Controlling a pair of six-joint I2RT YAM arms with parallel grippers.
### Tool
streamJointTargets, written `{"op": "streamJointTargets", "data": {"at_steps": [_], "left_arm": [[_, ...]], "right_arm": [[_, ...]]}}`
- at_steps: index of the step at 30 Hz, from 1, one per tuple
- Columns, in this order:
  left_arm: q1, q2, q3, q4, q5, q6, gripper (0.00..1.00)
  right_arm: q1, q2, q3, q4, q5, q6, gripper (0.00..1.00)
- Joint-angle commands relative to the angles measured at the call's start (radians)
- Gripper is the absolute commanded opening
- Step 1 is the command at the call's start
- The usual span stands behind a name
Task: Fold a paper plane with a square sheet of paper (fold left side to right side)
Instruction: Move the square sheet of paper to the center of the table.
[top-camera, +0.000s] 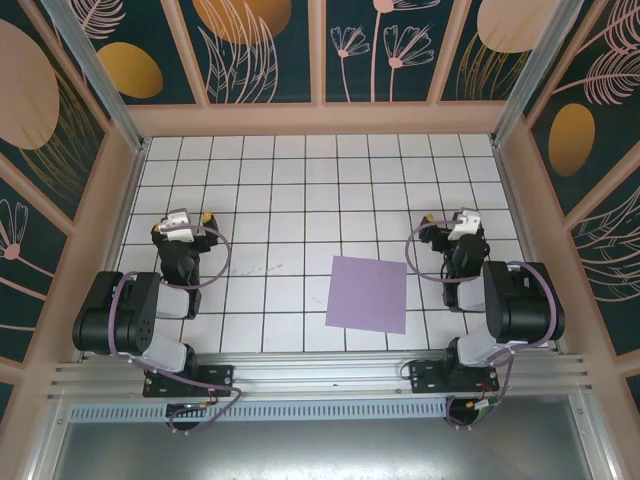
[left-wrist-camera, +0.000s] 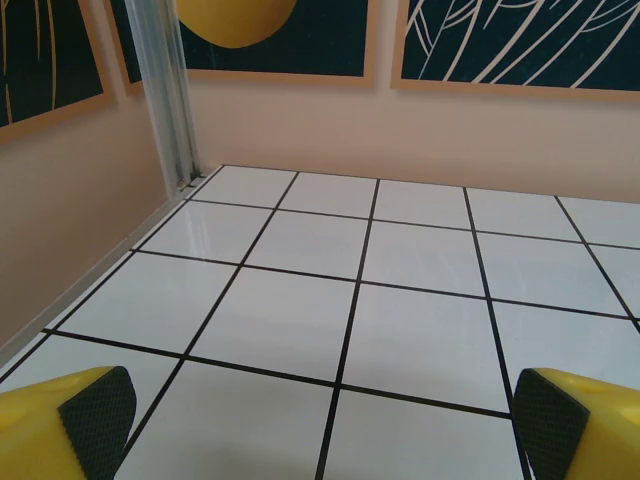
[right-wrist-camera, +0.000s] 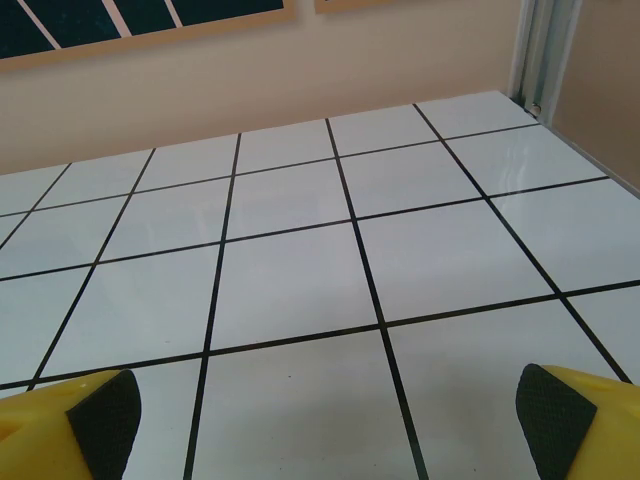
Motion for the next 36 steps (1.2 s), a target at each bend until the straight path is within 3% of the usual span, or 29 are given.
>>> {"op": "streamJointTargets", "data": {"at_steps": [1,21,24,27,30,32,36], "left_arm": [[0.005,0.001,0.012,0.017,0.003,-0.017,0.99],[0.005,-0.017,0.008,0.011,-0.002,-0.017,0.98],[0.005,-0.118,0.015,-0.088,-0.005,-0.016,0.99],[0.005,-0.272,0.068,-0.324,-0.002,-0.053,0.98],[0.004,-0.408,0.15,-0.573,0.041,-0.203,0.99],[0.004,-0.461,0.201,-0.707,0.073,-0.375,0.99],[0.0,-0.49,0.265,-0.873,0.347,-0.592,0.99]], "right_arm": [[-0.005,0.001,0.007,0.046,-0.013,-0.015,0.99],[-0.009,-0.022,0.022,0.006,0.004,0.001,0.99],[-0.009,-0.146,0.076,-0.204,0.047,0.023,0.99],[-0.008,-0.289,0.149,-0.478,0.056,0.09,0.99],[0.019,-0.423,0.223,-0.747,0.041,0.184,0.99],[0.06,-0.487,0.277,-0.922,0.045,0.251,0.99],[0.229,-0.549,0.369,-1.231,0.055,0.356,0.99]]}}
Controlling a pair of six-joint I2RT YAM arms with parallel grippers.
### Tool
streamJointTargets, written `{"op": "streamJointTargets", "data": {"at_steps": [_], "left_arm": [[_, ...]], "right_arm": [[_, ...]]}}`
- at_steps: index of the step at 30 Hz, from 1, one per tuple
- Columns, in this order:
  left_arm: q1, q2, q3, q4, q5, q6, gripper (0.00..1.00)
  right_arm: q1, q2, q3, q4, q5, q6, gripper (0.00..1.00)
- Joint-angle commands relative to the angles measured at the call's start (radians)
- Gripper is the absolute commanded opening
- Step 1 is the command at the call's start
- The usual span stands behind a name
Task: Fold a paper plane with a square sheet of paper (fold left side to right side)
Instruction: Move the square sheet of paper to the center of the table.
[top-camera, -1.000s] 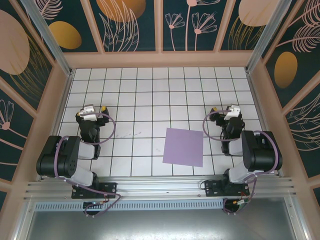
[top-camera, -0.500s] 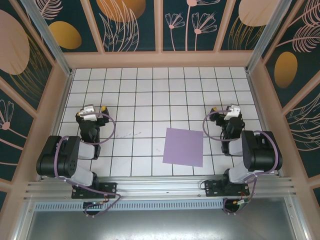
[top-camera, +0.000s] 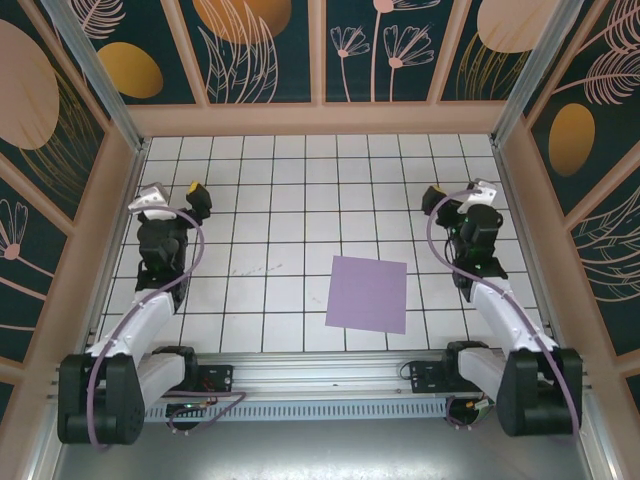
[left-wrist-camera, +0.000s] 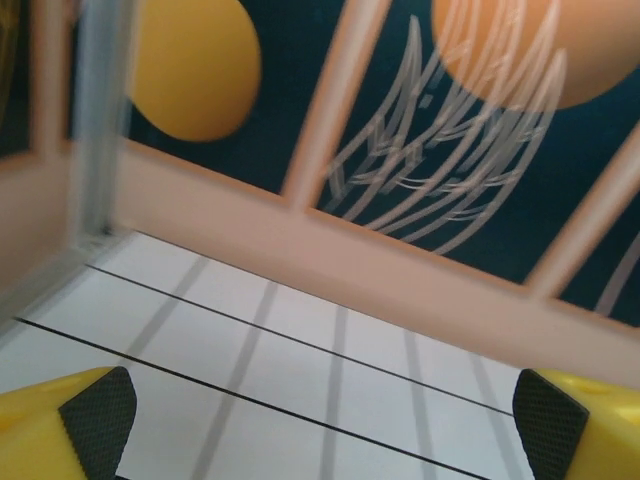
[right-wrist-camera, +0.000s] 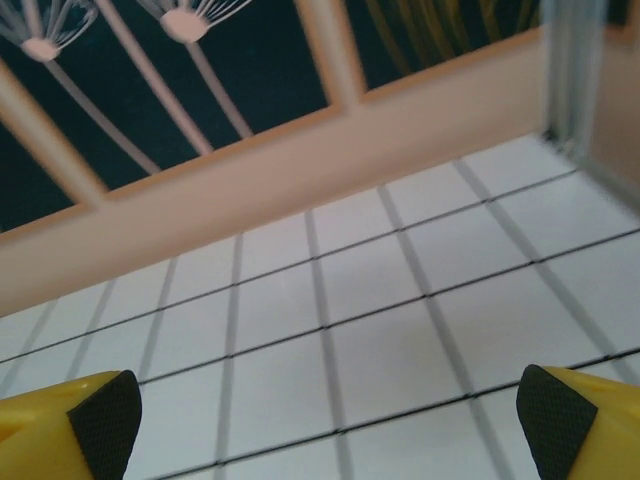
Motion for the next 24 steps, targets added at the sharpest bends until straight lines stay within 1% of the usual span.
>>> {"op": "streamJointTargets", "data": {"at_steps": [1,3,7,8,10,12,15,17,20,24], "left_arm": [[-0.013,-0.004,0.021,-0.235,0.271,-0.274,0.99],[-0.058,-0.003,0.011,-0.257,0.352,-0.312,0.99],[-0.151,0.027,0.002,-0.299,0.458,-0.311,0.99],[-0.162,0.031,-0.005,-0.296,0.47,-0.311,0.98],[-0.17,0.031,-0.026,-0.287,0.467,-0.315,0.98],[-0.17,0.028,-0.032,-0.293,0.455,-0.31,0.98],[-0.17,0.02,-0.024,-0.297,0.449,-0.317,0.99],[-0.171,0.01,-0.018,-0.298,0.441,-0.32,0.99],[-0.17,-0.008,-0.006,-0.316,0.424,-0.319,0.99],[-0.17,-0.024,0.007,-0.347,0.409,-0.309,0.99]], "right_arm": [[0.156,-0.024,0.067,-0.416,0.001,0.135,0.99],[0.276,-0.007,0.096,-0.529,0.012,0.155,0.99],[0.51,0.065,0.118,-0.689,0.077,0.241,0.99],[0.551,0.084,0.123,-0.711,0.081,0.25,0.99],[0.646,0.148,0.145,-0.781,0.138,0.3,0.99],[0.711,0.215,0.164,-0.824,0.162,0.33,0.99],[0.784,0.32,0.195,-0.868,0.201,0.342,0.99],[0.81,0.382,0.219,-0.883,0.217,0.338,0.99],[0.825,0.451,0.237,-0.871,0.214,0.32,0.99],[0.823,0.494,0.229,-0.802,0.181,0.304,0.99]]}}
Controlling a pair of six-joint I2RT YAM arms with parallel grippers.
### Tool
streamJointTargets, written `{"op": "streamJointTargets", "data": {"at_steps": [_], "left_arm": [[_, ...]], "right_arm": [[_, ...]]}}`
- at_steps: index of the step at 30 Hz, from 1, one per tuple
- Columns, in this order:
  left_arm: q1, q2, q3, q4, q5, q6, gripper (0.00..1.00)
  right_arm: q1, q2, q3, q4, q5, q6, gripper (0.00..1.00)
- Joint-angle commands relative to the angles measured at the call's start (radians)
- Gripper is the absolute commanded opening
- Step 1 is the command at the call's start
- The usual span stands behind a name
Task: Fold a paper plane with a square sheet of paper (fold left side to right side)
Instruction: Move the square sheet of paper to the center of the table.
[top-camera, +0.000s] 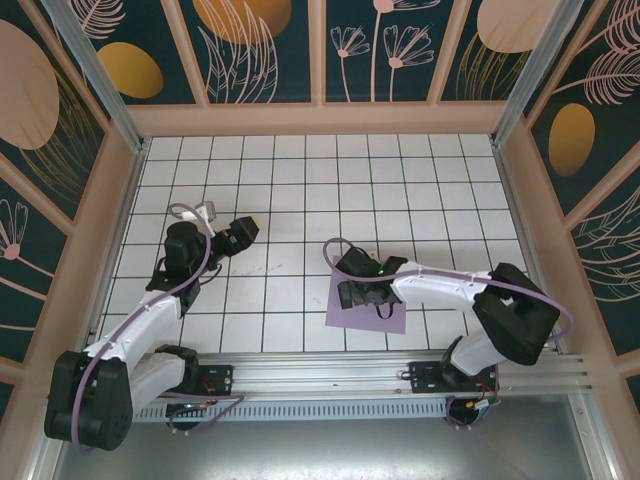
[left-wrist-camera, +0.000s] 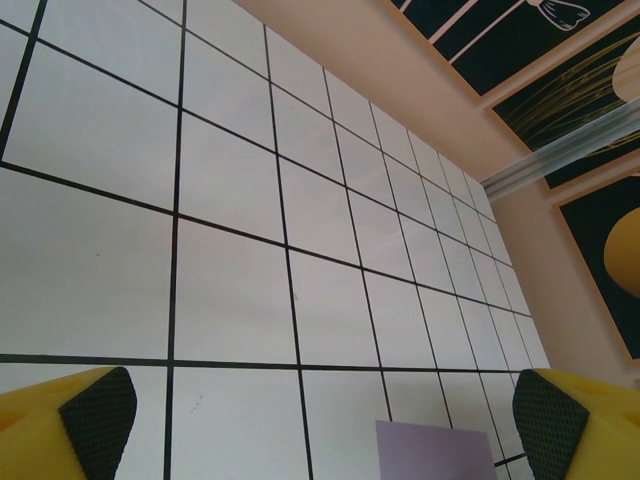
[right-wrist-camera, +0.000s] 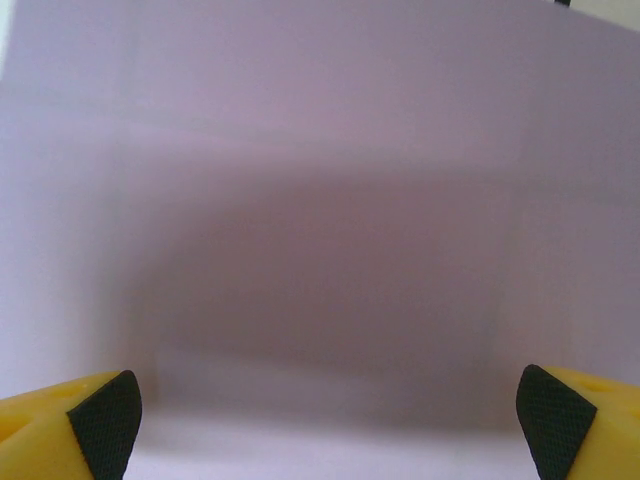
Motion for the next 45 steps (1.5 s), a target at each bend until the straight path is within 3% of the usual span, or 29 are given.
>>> {"op": "streamJointTargets", "data": {"at_steps": [1,11,23,28,34,38,45], "left_arm": [[-0.001,-0.024,0.034,-0.032,-0.019,-0.001,0.99],[-0.002,-0.028,0.048,-0.052,-0.036,0.008,0.99],[-0.001,0.004,0.059,-0.063,-0.019,0.007,0.98],[-0.002,0.044,0.069,-0.082,0.043,-0.019,0.99],[-0.013,0.157,0.106,-0.096,0.191,-0.045,0.83],[-0.068,0.269,0.154,-0.088,0.273,-0.059,0.71],[-0.195,0.456,0.211,-0.033,0.24,-0.121,0.54]], "right_arm": [[0.005,0.033,0.024,0.025,-0.003,-0.004,0.99],[-0.041,0.191,0.098,0.18,-0.096,-0.074,0.99],[-0.12,0.508,0.452,0.23,-0.145,-0.267,0.97],[-0.124,0.474,0.528,0.188,-0.135,-0.274,0.97],[-0.196,0.326,0.499,0.18,-0.162,-0.274,0.99],[-0.275,0.309,0.472,0.172,-0.149,-0.293,0.99],[-0.363,0.407,0.509,0.182,-0.173,-0.351,0.99]]}}
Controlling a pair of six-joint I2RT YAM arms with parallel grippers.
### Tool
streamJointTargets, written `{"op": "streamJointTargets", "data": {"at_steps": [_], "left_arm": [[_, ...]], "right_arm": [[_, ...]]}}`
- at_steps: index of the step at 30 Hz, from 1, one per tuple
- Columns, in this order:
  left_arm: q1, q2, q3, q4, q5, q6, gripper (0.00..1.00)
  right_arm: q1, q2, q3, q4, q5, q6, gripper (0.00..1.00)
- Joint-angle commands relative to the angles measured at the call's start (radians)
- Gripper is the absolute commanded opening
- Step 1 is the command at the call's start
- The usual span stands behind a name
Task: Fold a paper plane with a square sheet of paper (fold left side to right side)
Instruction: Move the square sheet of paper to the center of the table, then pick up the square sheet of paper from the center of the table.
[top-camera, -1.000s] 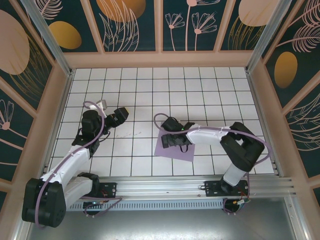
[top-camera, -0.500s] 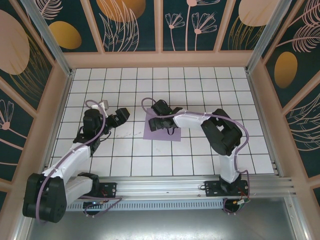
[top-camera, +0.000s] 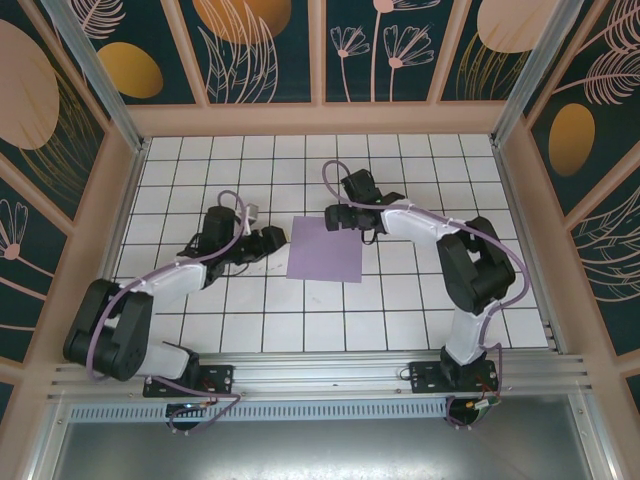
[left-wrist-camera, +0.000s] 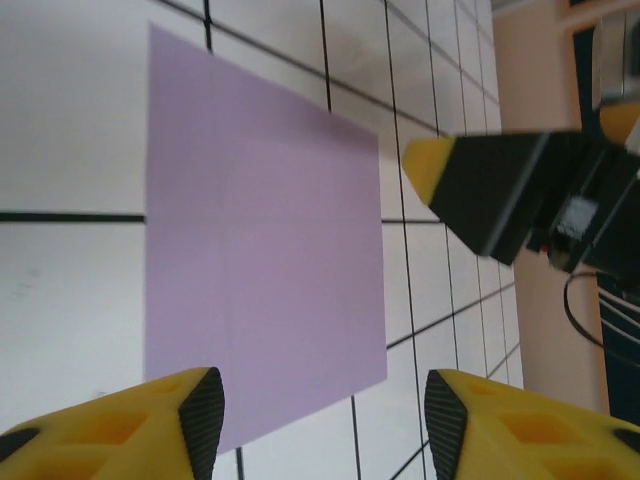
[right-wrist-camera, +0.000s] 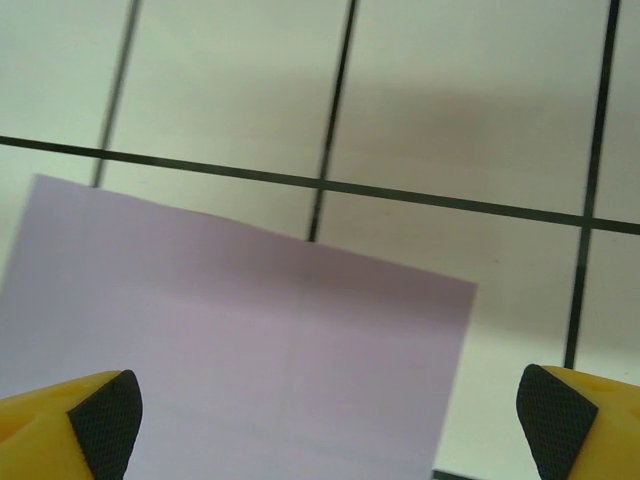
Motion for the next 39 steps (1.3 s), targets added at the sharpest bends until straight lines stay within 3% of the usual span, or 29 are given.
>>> {"op": "streamJointTargets", "data": {"at_steps": [1,12,29,34,39], "left_arm": [[-0.048,0.079,0.035,0.035,0.011,-0.035,0.53],[-0.119,0.239,0.091,-0.039,-0.115,-0.019,0.45],[-0.129,0.335,0.094,-0.014,-0.126,-0.016,0.42],[-0.129,0.327,0.088,0.018,-0.12,-0.03,0.42],[-0.126,0.283,0.095,0.02,-0.129,-0.021,0.45]], "right_arm": [[-0.02,0.061,0.025,-0.018,-0.028,-0.042,0.99],[-0.015,0.131,0.04,-0.02,-0.114,-0.041,0.99],[0.109,0.086,0.036,-0.101,-0.186,0.01,0.93],[0.111,0.075,0.039,-0.113,-0.192,0.011,0.8],[0.093,0.051,0.037,-0.103,-0.253,0.001,0.55]]}}
